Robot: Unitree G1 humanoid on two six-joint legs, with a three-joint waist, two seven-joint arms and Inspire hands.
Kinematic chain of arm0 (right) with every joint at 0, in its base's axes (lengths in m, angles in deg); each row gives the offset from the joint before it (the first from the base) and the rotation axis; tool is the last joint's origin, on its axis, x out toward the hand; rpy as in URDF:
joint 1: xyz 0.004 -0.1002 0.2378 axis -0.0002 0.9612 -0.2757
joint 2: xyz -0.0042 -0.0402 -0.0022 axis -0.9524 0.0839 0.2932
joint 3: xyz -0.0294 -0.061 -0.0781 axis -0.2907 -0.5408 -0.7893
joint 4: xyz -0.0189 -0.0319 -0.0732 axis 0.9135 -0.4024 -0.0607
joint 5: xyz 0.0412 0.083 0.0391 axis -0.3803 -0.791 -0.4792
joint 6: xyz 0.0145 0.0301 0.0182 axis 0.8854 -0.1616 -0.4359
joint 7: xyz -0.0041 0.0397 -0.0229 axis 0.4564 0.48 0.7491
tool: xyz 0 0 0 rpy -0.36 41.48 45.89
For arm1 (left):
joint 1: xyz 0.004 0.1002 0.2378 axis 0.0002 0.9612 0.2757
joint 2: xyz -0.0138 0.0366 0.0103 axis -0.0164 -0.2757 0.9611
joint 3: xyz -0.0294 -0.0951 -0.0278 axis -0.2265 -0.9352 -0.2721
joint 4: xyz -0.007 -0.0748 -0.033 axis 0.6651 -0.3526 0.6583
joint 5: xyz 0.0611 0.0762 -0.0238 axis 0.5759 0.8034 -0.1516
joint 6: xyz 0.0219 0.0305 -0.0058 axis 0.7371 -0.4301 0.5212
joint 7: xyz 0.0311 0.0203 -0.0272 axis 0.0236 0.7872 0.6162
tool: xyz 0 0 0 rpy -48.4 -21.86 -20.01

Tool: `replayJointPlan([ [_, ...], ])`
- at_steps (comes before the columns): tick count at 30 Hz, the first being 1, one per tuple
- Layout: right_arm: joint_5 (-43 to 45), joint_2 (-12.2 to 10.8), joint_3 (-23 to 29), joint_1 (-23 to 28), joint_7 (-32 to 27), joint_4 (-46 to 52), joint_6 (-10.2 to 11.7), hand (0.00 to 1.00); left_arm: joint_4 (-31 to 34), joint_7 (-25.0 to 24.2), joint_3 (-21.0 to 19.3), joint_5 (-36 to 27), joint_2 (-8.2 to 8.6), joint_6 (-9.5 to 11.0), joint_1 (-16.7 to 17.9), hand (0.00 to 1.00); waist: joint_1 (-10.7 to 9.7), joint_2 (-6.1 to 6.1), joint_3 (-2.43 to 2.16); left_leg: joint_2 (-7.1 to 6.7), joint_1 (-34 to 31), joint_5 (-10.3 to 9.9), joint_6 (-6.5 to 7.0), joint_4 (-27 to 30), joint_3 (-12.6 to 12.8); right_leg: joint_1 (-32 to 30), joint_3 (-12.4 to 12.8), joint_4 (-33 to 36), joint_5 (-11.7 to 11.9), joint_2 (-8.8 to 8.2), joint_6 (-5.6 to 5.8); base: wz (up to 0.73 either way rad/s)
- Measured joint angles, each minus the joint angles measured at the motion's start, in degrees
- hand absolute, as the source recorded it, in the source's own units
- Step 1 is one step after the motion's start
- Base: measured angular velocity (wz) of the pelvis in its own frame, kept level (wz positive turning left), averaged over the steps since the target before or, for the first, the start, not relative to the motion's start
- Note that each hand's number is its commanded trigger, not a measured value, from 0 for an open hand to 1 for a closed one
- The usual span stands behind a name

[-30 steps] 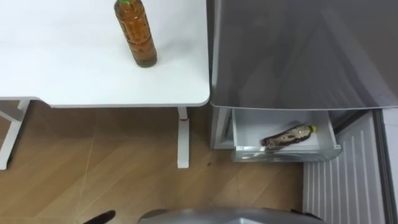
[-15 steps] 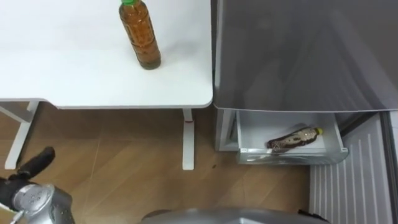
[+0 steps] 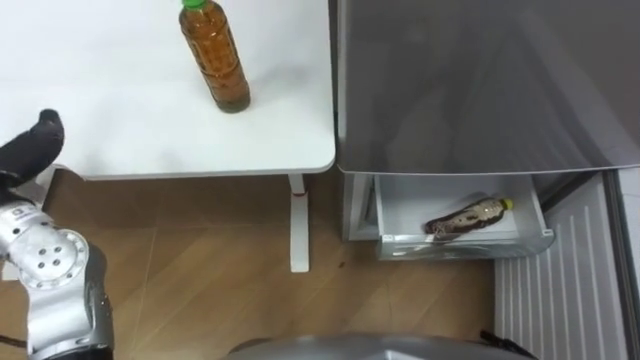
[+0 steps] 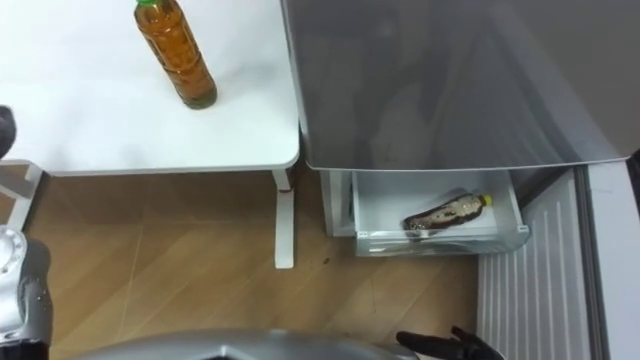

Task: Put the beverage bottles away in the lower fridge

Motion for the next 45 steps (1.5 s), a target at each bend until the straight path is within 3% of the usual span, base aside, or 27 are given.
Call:
replayJointPlan([
  [9,1.5,-0.4,0.8,-0.3,0.7,0.0,0.5,0.00,2.4,-7.5,2.7,0.0,0.02,0.0,-2.4,0.00,-1.4,-0.34,0.21,0.04,0.2,0.0,0.00,0.0,0.7,-0.1,1.4,0.0,0.1,0.11,-0.02,-0.04],
  [12,1.9,-0.7,1.6,-0.6,0.7,0.1,0.6,0.00,2.2,-10.2,3.7,-1.8,0.01,0.0,-2.5,0.00,-2.8,-0.16,0.29,0.01,0.1,0.0,0.00,0.0,0.4,-0.1,1.6,0.0,0.1,0.12,-0.01,0.00],
  [16,2.0,-0.7,2.1,-1.1,0.8,-0.1,0.5,0.00,-0.5,-12.4,4.1,-5.2,0.00,-0.2,-6.1,0.00,-3.8,-0.02,0.47,0.02,0.0,0.0,0.00,0.0,0.1,-0.4,1.7,0.0,0.2,0.16,-0.02,-0.01],
  [21,2.0,-0.8,3.5,-1.0,0.8,-0.4,0.5,0.00,-2.5,-15.2,4.1,-5.2,0.00,-1.0,-8.1,0.00,-4.3,-0.03,0.45,0.02,0.2,0.0,0.00,0.0,0.6,-0.4,2.3,0.0,0.3,0.19,-0.03,-0.06],
  [32,2.5,-0.8,5.1,-1.1,0.3,-1.5,0.4,0.00,-5.1,-19.5,4.1,-6.7,-0.09,-3.1,-8.8,0.00,-5.9,-0.04,0.41,0.05,0.9,0.0,0.01,0.0,0.6,-0.4,3.2,0.5,0.3,0.25,-0.03,-0.04],
  [36,4.1,-0.6,5.7,-1.2,0.2,-1.8,-0.9,0.00,-8.9,-21.0,4.1,-12.1,-1.21,-4.6,-12.7,0.00,-6.1,-0.15,0.37,0.11,1.1,0.0,0.01,0.0,0.6,-0.6,3.7,1.2,0.3,0.33,-0.03,-0.02],
  [41,7.4,0.0,5.6,-0.9,-0.7,-1.8,-3.0,0.00,-10.7,-21.6,4.1,-14.2,-1.60,-6.2,-14.0,0.00,-6.4,-0.70,-0.04,0.11,1.1,0.0,0.02,0.0,0.6,-0.9,4.6,1.3,0.3,0.54,-0.05,-0.07],
  [45,13.1,0.0,5.4,-0.4,-2.3,-2.3,-4.6,0.00,-13.2,-21.9,4.2,-18.9,-1.74,-7.8,-14.8,0.00,-7.1,-0.60,-0.05,0.10,1.0,0.0,0.02,0.1,0.6,-1.0,4.6,1.3,0.3,0.51,-0.07,0.00],
])
